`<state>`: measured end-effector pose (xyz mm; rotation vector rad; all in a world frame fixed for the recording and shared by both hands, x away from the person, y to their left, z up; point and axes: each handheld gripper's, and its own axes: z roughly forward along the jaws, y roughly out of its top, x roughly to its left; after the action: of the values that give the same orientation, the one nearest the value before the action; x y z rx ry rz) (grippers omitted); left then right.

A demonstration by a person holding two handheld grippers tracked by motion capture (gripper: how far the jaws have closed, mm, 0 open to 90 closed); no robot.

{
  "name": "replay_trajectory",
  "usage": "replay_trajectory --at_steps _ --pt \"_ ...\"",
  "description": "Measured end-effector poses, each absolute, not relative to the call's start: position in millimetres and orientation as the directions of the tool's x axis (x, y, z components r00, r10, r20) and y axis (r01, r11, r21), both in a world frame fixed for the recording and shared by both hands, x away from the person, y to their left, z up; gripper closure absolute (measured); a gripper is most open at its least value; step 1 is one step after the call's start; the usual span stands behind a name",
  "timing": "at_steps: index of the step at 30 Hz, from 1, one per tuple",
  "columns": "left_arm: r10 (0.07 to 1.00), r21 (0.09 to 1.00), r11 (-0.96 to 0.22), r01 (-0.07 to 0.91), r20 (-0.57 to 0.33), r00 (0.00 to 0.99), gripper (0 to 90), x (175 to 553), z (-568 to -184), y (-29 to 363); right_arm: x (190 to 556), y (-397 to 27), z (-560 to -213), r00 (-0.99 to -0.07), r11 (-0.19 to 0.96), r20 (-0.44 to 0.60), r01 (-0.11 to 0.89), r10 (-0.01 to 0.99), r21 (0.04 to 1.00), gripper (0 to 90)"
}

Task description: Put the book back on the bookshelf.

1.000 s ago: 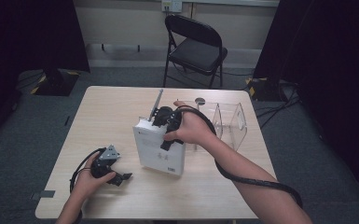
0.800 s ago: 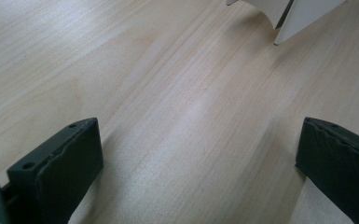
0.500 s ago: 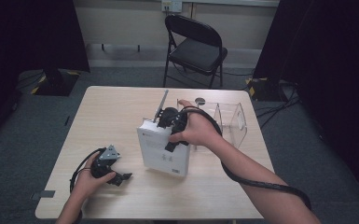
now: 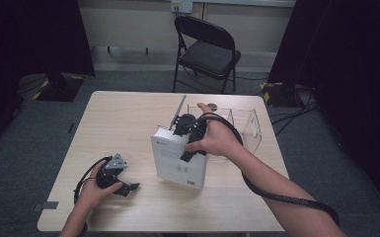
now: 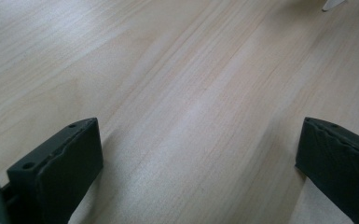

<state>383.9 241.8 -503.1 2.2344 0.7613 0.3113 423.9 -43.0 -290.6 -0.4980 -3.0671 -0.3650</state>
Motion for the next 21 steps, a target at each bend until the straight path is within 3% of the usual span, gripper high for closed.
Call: replay_trajectory --at_steps 21 --pt "0.607 0.719 -0.548 0.428 -0.01 0.795 0.0 384 -503 242 415 -61 -283 -0.946 0.919 0.045 0.322 0.32 0.229 52.5"
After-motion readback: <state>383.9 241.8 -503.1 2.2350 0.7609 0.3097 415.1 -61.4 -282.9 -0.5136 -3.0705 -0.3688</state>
